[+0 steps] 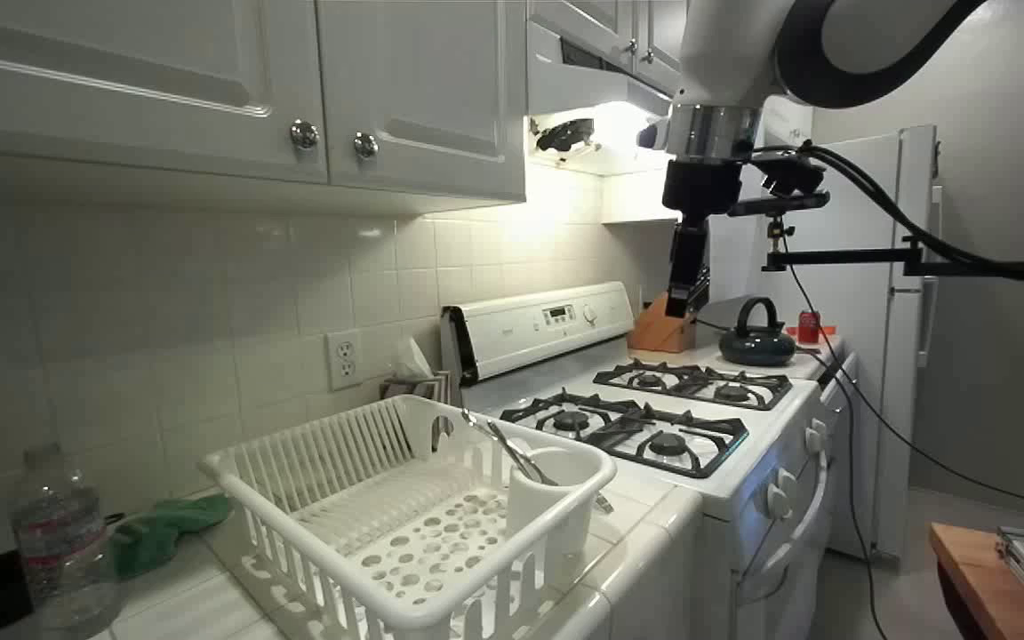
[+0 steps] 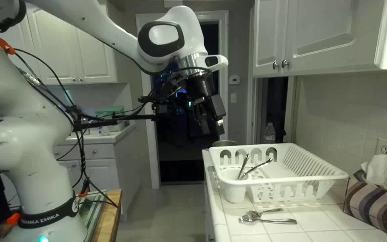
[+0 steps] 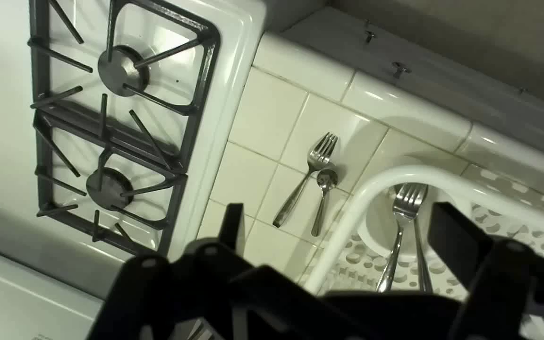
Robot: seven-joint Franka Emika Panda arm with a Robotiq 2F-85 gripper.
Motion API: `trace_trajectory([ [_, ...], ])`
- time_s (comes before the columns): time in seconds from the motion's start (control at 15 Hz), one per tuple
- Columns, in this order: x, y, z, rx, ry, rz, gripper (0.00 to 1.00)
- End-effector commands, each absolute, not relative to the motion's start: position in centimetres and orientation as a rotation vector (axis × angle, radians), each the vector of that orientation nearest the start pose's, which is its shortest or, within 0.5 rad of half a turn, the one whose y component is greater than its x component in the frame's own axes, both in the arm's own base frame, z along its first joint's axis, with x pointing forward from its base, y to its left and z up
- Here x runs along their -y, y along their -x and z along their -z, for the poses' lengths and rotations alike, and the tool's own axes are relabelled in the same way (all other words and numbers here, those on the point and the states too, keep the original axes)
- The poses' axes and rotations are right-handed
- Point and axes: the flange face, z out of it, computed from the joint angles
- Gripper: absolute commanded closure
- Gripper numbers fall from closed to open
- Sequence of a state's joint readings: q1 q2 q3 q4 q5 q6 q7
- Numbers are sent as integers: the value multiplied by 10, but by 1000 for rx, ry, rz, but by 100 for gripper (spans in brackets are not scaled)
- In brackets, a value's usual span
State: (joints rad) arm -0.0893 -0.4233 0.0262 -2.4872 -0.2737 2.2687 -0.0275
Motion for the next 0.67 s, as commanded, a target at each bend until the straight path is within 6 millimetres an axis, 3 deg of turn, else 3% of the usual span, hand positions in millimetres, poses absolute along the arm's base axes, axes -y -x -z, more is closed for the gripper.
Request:
trace_trajectory([
  [0.0, 34, -430, -461, 199, 3366, 323, 0],
  [0.4, 34, -430, -461, 199, 3366, 323, 0],
  [0.6, 30, -444, -450, 190, 3314, 417, 0],
])
